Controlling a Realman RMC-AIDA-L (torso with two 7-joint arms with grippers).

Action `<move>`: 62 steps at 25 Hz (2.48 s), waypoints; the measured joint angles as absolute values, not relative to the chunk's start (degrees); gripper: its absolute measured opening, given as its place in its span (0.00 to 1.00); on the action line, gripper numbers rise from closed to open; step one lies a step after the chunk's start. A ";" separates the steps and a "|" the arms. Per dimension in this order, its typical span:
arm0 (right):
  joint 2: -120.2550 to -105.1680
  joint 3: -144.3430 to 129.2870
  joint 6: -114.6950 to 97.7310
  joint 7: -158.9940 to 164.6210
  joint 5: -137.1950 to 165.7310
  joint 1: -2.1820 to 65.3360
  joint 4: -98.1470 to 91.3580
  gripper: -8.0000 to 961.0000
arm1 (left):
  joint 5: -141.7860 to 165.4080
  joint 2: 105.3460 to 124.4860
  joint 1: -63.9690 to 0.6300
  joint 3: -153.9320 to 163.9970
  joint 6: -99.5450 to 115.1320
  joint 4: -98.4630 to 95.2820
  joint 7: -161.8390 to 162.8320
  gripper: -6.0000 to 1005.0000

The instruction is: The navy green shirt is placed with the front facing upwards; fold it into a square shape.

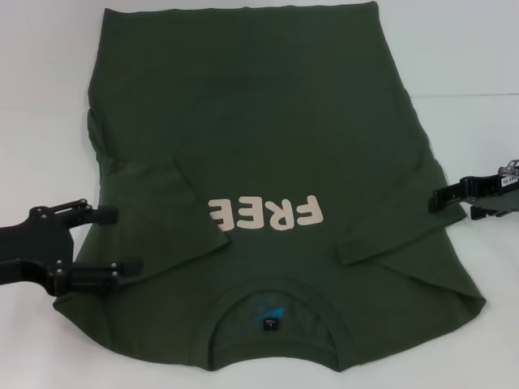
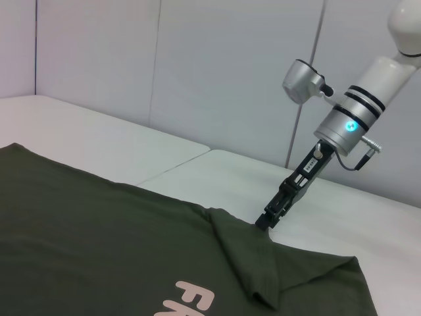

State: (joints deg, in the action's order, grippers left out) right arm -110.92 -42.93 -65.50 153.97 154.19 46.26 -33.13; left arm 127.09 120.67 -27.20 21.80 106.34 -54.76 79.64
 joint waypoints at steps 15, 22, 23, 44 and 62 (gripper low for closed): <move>-111.36 -43.15 -64.61 153.22 154.25 46.30 -32.74 0.91 | 127.09 120.67 -27.52 21.88 106.35 -54.76 79.81 0.93; -111.59 -43.15 -64.42 153.19 154.15 46.65 -32.69 0.91 | 127.09 120.67 -27.51 21.89 106.35 -54.76 79.81 0.93; -111.63 -43.15 -64.42 153.18 154.10 46.67 -32.69 0.91 | 127.09 120.67 -27.51 21.89 106.35 -54.76 79.80 0.93; -112.87 -42.86 -63.45 153.15 152.16 48.26 -32.60 0.90 | 127.09 120.67 -27.44 21.88 106.35 -54.76 79.79 0.93; -112.22 -42.04 -65.03 146.52 137.19 47.60 -32.32 0.90 | 126.32 120.92 -27.26 21.30 106.67 -54.73 81.32 0.93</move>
State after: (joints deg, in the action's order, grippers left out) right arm -112.22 -42.04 -65.03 146.52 137.19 47.60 -32.32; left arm 126.32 120.92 -27.26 21.30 106.67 -54.73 81.32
